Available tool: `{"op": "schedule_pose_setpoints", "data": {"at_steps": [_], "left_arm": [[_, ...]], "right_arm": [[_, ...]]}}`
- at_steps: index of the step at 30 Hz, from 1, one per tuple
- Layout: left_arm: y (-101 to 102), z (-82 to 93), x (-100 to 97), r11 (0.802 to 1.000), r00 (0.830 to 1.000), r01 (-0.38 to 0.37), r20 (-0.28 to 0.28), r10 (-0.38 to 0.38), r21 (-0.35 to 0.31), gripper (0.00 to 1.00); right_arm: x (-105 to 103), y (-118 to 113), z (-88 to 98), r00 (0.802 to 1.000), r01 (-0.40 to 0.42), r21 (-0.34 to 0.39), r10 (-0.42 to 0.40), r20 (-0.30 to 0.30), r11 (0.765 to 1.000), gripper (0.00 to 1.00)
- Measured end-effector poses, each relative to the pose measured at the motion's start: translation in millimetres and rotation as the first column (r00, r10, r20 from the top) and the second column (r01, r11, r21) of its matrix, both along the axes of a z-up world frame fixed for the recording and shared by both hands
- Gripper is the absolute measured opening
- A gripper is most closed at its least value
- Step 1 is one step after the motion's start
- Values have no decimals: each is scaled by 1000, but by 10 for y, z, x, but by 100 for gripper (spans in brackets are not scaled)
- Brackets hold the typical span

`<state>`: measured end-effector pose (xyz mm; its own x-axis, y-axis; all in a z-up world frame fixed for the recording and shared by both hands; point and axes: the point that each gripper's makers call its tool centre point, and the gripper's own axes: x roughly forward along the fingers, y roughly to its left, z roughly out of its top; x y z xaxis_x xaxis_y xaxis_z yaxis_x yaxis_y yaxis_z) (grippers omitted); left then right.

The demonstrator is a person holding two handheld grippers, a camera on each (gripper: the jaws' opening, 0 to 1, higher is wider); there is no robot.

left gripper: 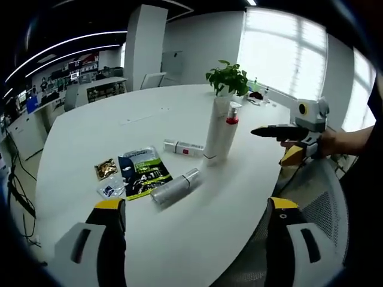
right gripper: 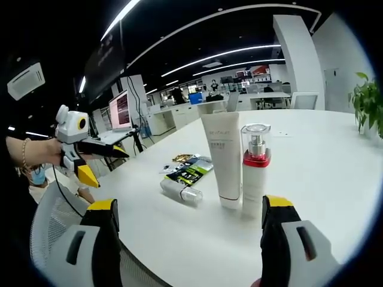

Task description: Arrange the skincare products in the storage area until every visible bottle or jar stands upright without overlapping.

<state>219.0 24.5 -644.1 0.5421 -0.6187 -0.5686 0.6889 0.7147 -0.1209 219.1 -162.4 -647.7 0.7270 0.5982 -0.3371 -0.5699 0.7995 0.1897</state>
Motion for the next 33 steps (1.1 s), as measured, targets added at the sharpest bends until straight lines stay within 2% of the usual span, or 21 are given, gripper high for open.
{"op": "schedule_pose_setpoints", "data": {"at_steps": [9,14,20,27,33], "left_arm": [[-65,-114,111,997,998,60,-2,-60,53,88],[-115,-277,202,988,994,113,-10,-113,108,85],[-168,-358,341,977,988,156,-11,-157,142,84],[-251,-431,444,960,977,213,-24,-213,183,82],[-297,-584,522,933,962,273,-47,-270,236,77]], "right_arm": [[12,-25,3,1000,11,-3,-11,2,1000,98],[11,-19,0,1000,9,-11,-9,1,1000,98],[32,-36,-25,1000,13,-16,-13,-7,1000,98],[40,-57,-35,1000,27,-21,-27,-11,999,98],[58,-92,-50,999,44,-25,-44,-13,999,98]]}}
